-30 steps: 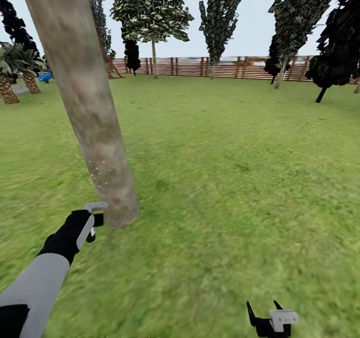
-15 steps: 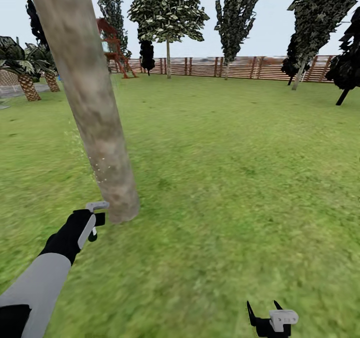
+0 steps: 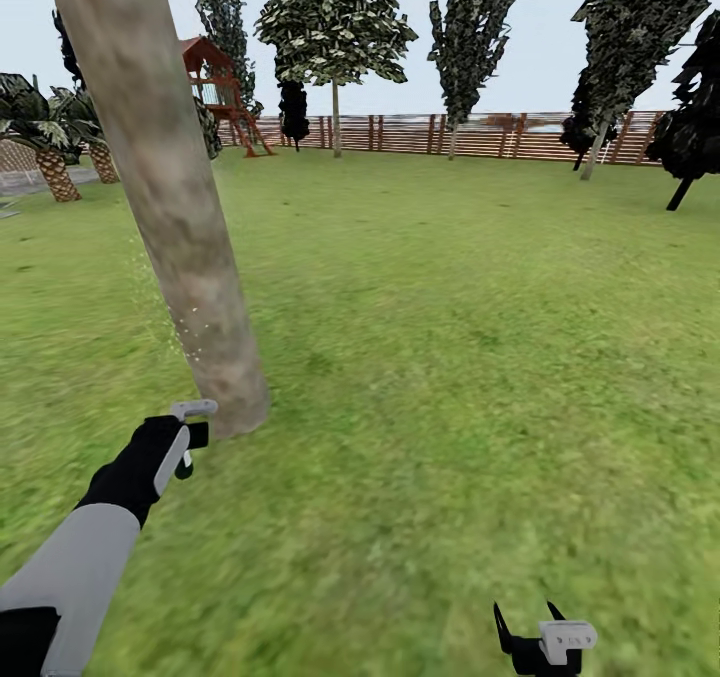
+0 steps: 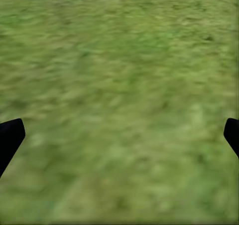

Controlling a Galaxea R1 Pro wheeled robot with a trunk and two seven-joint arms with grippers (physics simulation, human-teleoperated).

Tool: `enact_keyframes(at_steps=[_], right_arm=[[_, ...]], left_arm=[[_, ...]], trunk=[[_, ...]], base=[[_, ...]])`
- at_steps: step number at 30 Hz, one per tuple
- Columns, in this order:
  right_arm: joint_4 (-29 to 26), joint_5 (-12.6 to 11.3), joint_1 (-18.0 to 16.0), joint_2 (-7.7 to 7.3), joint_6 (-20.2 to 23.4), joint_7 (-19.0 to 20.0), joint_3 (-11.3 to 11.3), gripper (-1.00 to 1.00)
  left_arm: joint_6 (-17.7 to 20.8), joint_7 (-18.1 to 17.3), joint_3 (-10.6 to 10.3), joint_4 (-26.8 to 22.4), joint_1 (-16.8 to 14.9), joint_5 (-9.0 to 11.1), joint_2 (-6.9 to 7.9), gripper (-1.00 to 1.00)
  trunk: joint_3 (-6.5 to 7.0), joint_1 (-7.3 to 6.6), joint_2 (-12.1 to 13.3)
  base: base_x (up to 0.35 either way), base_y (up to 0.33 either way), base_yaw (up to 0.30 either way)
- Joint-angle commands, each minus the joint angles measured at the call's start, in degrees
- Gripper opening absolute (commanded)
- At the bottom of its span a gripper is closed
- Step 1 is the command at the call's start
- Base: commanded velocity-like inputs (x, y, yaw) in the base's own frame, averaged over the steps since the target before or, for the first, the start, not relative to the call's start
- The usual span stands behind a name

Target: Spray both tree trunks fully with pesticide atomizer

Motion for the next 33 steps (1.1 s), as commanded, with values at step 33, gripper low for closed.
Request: enact_keyframes(at_steps=[33], right_arm=[[-0.09, 0.0, 0.0, 0.0, 0.14, 0.0, 0.0, 1.0]], left_arm=[[13.47, -5.8, -0.53, -6.61, -16.01, 0.64, 0.2, -1.0]], trunk=[[0.0, 0.0, 0.0]], base=[[-0.033, 0.0, 0.0]])
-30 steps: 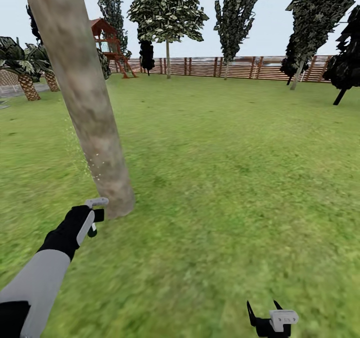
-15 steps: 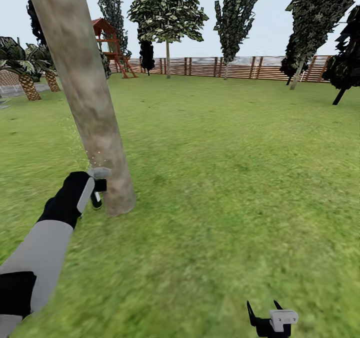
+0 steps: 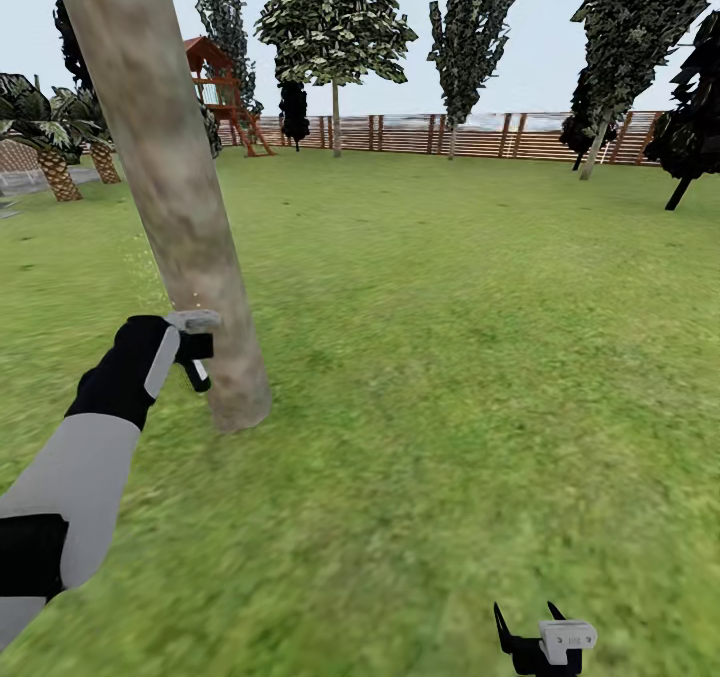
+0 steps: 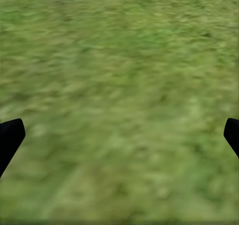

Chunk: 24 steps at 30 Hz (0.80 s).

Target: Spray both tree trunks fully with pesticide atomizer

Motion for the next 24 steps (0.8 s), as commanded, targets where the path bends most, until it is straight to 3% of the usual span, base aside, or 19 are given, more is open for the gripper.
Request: enact_keyframes(at_steps=[1, 4, 6, 8, 13, 19, 24], right_arm=[[0.0, 0.0, 0.0, 0.0, 0.01, 0.0, 0.0, 1.0], [0.0, 0.0, 0.0, 0.0, 0.0, 0.0, 0.0, 1.0], [0.01, 0.0, 0.0, 0.0, 0.02, 0.0, 0.0, 1.0], [0.0, 0.0, 0.0, 0.0, 0.03, 0.0, 0.0, 1.0], [0.02, 0.0, 0.0, 0.0, 0.04, 0.0, 0.0, 1.0], [0.01, 0.0, 0.0, 0.0, 0.04, 0.0, 0.0, 1.0], [0.01, 0.0, 0.0, 0.0, 0.04, 0.0, 0.0, 1.0]], left_arm=[[0.81, -0.52, 0.0, -0.11, -0.05, -0.29, -0.13, -1.0], [3.66, -2.31, -0.08, -0.73, -1.22, -0.46, -1.59, -1.0], [4.01, -2.55, -0.05, -0.81, -1.95, -0.69, -1.58, -1.0], [4.09, -2.58, 0.04, -0.7, -2.36, -0.86, -1.08, -1.0], [4.33, -2.74, 0.33, -0.79, -3.49, -0.34, 3.89, -1.0], [4.23, -2.36, -0.09, -1.04, -3.89, -0.79, 3.17, -1.0], [4.43, -2.37, -0.04, -4.21, -3.92, -0.9, 3.74, -1.0]], trunk=[[0.0, 0.0, 0.0], [0.0, 0.0, 0.0], [0.0, 0.0, 0.0], [0.0, 0.0, 0.0], [0.0, 0.0, 0.0], [0.0, 0.0, 0.0], [0.0, 0.0, 0.0]], base=[[0.0, 0.0, 0.0], [0.0, 0.0, 0.0], [0.0, 0.0, 0.0], [0.0, 0.0, 0.0], [0.0, 0.0, 0.0], [0.044, 0.0, 0.0], [0.153, 0.0, 0.0]])
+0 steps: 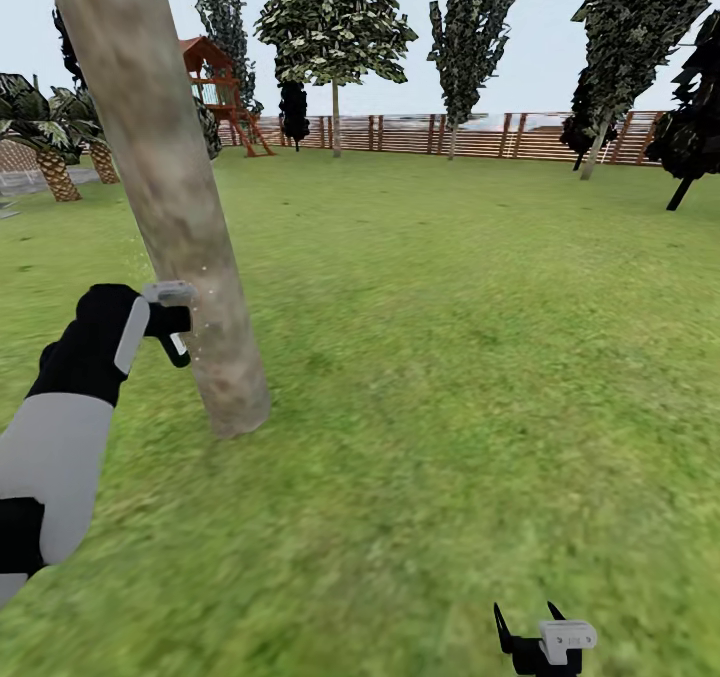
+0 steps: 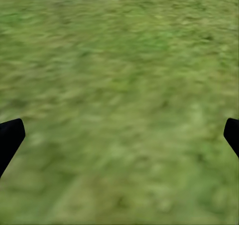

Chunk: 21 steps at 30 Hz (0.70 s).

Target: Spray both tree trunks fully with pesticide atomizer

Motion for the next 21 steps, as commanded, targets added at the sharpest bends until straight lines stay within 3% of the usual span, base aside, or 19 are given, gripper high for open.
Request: enact_keyframes(at_steps=[1, 6, 8, 10, 13, 15, 17, 18, 21], right_arm=[[0.03, 0.0, 0.0, 0.0, 0.0, 0.0, 0.0, 1.0], [0.03, 0.0, 0.0, 0.0, 0.0, 0.0, 0.0, 1.0], [0.03, 0.0, 0.0, 0.0, 0.0, 0.0, 0.0, 1.0], [0.04, 0.0, 0.0, 0.0, 0.0, 0.0, 0.0, 1.0], [0.07, 0.0, 0.0, 0.0, 0.0, 0.0, 0.0, 1.0], [0.03, 0.0, 0.0, 0.0, 0.0, 0.0, 0.0, 1.0], [0.06, 0.0, 0.0, 0.0, 0.0, 0.0, 0.0, 1.0], [0.07, 0.0, 0.0, 0.0, 0.0, 0.0, 0.0, 1.0], [0.07, 0.0, 0.0, 0.0, 0.0, 0.0, 0.0, 1.0]], left_arm=[[0.01, 0.01, 0.03, -0.39, -0.02, 0.01, 0.1, -1.0], [0.51, -0.11, 0.52, -1.33, -0.42, 0.34, 2.35, -1.0], [0.54, -0.18, 0.44, -1.66, -0.43, 0.63, 2.54, -1.0], [0.78, -0.19, 0.21, -2.63, -0.42, 0.7, 1.81, -1.0], [1.13, -0.2, -0.02, -3.09, -0.5, 0.34, -1.1, -1.0], [1.16, -0.14, 0.01, -3.04, -0.5, 0.07, -1.07, -1.0], [1.14, -0.12, 0.34, -2.97, -0.54, 0.04, 0.42, -1.0], [1.16, -0.17, 0.49, -2.96, -0.57, 0.27, 2.31, -1.0], [1.2, -0.19, 0.55, -2.97, -1.08, 0.43, 3.89, -1.0]], trunk=[[0.0, 0.0, 0.0], [0.0, 0.0, 0.0], [0.0, 0.0, 0.0], [0.0, 0.0, 0.0], [0.0, 0.0, 0.0], [0.0, 0.0, 0.0], [0.0, 0.0, 0.0], [0.0, 0.0, 0.0], [0.0, 0.0, 0.0]], base=[[0.02, 0.0, 0.0], [0.002, 0.0, 0.0], [0.0, 0.0, 0.0], [0.0, 0.0, 0.0], [0.0, 0.0, 0.0], [0.0, 0.0, 0.0], [0.0, 0.0, 0.0], [0.0, 0.0, 0.0], [0.0, 0.0, 0.0]])
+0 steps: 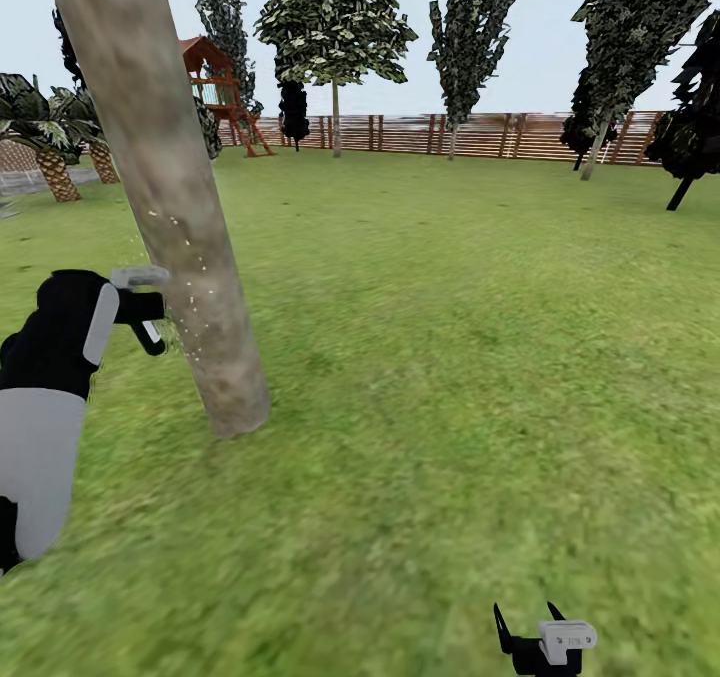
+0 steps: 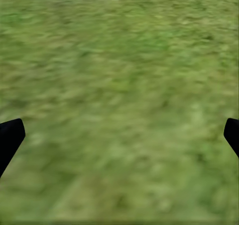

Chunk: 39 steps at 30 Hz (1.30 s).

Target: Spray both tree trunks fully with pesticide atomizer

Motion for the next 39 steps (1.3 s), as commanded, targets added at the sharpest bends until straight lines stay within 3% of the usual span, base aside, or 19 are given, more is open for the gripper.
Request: enact_keyframes(at_steps=[1, 3, 6, 8, 21, 23, 26, 27, 28, 32, 36, 39], right_arm=[[0.0, 0.0, 0.0, 0.0, 0.0, 0.0, 0.0, 1.0], [-0.01, 0.0, 0.0, 0.0, 0.0, 0.0, 0.0, 1.0], [-0.04, 0.0, 0.0, 0.0, 0.0, 0.0, 0.0, 1.0], [-0.02, 0.0, 0.0, 0.0, 0.0, 0.0, 0.0, 1.0], [-0.05, 0.0, 0.0, 0.0, 0.0, 0.0, 0.0, 1.0], [-0.03, 0.0, 0.0, 0.0, 0.0, 0.0, 0.0, 1.0], [0.0, 0.0, 0.0, 0.0, 0.0, 0.0, 0.0, 1.0], [0.01, 0.0, 0.0, 0.0, 0.0, 0.0, 0.0, 1.0], [0.01, 0.03, 0.0, 0.0, 0.0, 0.0, 0.0, 1.0], [0.01, 0.08, 0.0, 0.0, -0.08, 0.0, 0.0, 1.0], [0.01, 0.09, 0.0, 0.0, -0.09, 0.0, 0.0, 1.0], [0.01, 0.09, 0.0, 0.0, -0.09, 0.0, 0.0, 1.0]], left_arm=[[-0.03, 0.0, 0.0, 0.0, -0.11, 0.24, 0.16, -1.0], [0.02, -0.04, -0.09, -0.04, -0.27, 0.43, 0.13, -1.0], [-0.08, -0.08, -0.53, 0.92, 0.22, 0.4, -1.16, -1.0], [-0.86, -0.25, -0.46, 3.31, 0.47, 0.42, -1.07, -1.0], [-0.26, -0.11, -0.45, 2.09, -0.26, -0.23, -0.33, -1.0], [-0.66, -0.01, -0.62, 2.03, 0.45, -0.27, 0.33, -1.0], [-0.99, 0.33, -0.75, 1.92, 4.1, -0.25, 0.38, -1.0], [-1.57, 0.49, -0.62, 1.05, 9.02, -0.2, 0.33, -1.0], [-5.33, 0.65, -0.41, 0.54, 13.58, -0.12, 0.06, -1.0], [-13.5, 0.83, -0.34, 0.62, 21.35, 0.39, -0.96, -1.0], [-15.04, 0.87, -0.13, 0.5, 25.22, 0.36, -2.26, -1.0], [-21.43, 1.46, 0.03, 1.25, 28.49, 0.2, -3.93, -1.0]], trunk=[[0.0, 0.0, 0.0], [0.0, 0.0, 0.0], [0.0, 0.0, 0.0], [0.0, 0.0, 0.0], [0.0, 0.0, 0.0], [0.0, 0.0, 0.0], [0.0, 0.0, 0.0], [0.0, 0.0, 0.0], [0.0, 0.0, 0.0], [0.0, 0.0, 0.0], [0.0, 0.0, 0.0], [0.0, 0.0, 0.0]], base=[[0.0, 0.0, 0.0], [0.0, 0.0, 0.0], [0.0, 0.0, 0.0], [0.0, 0.0, 0.0], [0.044, 0.005, 0.0], [0.0, 0.0, 0.0], [0.0, 0.0, 0.0], [0.0, 0.0, 0.0], [0.0, 0.0, 0.0], [0.0, 0.0, 0.0], [0.0, 0.0, 0.0], [0.0, -0.126, 0.0]])
